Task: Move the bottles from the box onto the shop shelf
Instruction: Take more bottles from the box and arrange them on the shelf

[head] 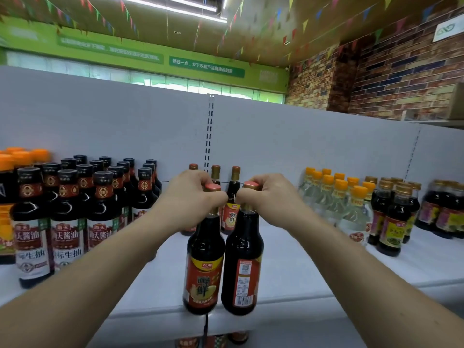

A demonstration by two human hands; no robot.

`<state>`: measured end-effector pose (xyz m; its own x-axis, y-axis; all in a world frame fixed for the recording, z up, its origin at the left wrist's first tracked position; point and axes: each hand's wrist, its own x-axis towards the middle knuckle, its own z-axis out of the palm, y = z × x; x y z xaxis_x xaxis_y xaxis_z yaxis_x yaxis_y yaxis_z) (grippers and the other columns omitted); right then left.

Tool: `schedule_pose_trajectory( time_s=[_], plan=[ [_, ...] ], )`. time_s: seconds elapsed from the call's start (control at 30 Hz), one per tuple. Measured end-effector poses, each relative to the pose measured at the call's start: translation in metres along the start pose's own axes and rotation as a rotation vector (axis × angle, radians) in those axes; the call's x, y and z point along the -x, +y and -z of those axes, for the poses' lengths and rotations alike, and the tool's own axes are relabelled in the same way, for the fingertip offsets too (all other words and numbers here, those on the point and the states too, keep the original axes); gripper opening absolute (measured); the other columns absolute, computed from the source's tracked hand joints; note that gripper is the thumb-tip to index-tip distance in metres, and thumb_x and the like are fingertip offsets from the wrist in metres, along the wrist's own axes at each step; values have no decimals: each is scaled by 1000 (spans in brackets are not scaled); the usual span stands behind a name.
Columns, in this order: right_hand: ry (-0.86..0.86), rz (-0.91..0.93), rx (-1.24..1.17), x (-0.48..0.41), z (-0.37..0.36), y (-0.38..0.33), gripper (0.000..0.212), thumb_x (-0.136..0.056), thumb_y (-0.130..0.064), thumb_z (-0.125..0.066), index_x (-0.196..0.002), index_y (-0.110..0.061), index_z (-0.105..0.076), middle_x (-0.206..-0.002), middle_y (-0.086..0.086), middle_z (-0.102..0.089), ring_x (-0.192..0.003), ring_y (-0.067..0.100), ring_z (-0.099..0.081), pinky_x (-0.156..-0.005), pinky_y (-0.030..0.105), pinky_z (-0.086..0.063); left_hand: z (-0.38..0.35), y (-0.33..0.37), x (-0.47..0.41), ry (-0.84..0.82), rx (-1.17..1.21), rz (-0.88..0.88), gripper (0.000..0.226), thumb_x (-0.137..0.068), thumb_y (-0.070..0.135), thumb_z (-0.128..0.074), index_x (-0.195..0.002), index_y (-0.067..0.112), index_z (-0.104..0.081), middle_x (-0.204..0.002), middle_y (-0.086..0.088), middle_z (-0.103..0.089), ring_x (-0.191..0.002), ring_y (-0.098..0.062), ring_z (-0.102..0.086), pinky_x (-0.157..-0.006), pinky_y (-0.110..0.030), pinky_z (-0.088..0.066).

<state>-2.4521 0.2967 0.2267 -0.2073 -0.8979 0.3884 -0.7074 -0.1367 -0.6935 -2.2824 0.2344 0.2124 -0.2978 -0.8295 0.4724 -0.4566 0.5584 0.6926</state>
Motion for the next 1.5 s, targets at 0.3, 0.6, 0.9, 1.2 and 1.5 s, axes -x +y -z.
schedule_pose_trajectory(
  time_s=[0.3,0.6,0.9,1.2,1.5],
  plan=[
    [-10,-44,-26,-32,-29,10,21,-83,-25,-73,-85,-4,-71,-63,1,-63,-46,7,-50,-44,22,-40,1,-30,-22,30,15,50,16,-79,28,-73,-78,15,-65,-69,-3,-70,-49,-6,-54,-48,-23,-40],
    [-14,-84,-24,-51,-49,22,14,-84,-21,-70,-79,-7,-70,-67,8,-68,-50,13,-53,-38,19,-39,-8,-52,-40,30,10,62,14,-79,27,-73,-77,16,-64,-65,1,-67,-50,-2,-58,-47,-21,-42],
    [13,-77,-13,-57,-55,29,16,-85,-23,-72,-81,-7,-71,-77,15,-72,-55,16,-57,-38,18,-41,-10,-62,-49,1,24,44,13,-82,27,-73,-79,18,-64,-69,-1,-66,-59,-7,-59,-56,-27,-45],
    [-57,-81,-54,-53,-49,37,20,-89,-33,-77,-91,-14,-74,-68,-1,-69,-41,3,-50,-39,18,-39,-14,-72,-37,23,82,29,12,-85,36,-73,-86,26,-65,-68,-2,-62,-65,-18,-59,-59,-31,-46],
    [-141,-228,-82,-21,-45,84,54,-73,-52,-87,-120,-32,-66,-99,-3,-66,-80,10,-64,-62,24,-47,-27,-124,28,115,68,116,49,-82,56,-74,-122,33,-58,-106,15,-56,-93,-3,-55,-73,-24,-43]
  ],
)
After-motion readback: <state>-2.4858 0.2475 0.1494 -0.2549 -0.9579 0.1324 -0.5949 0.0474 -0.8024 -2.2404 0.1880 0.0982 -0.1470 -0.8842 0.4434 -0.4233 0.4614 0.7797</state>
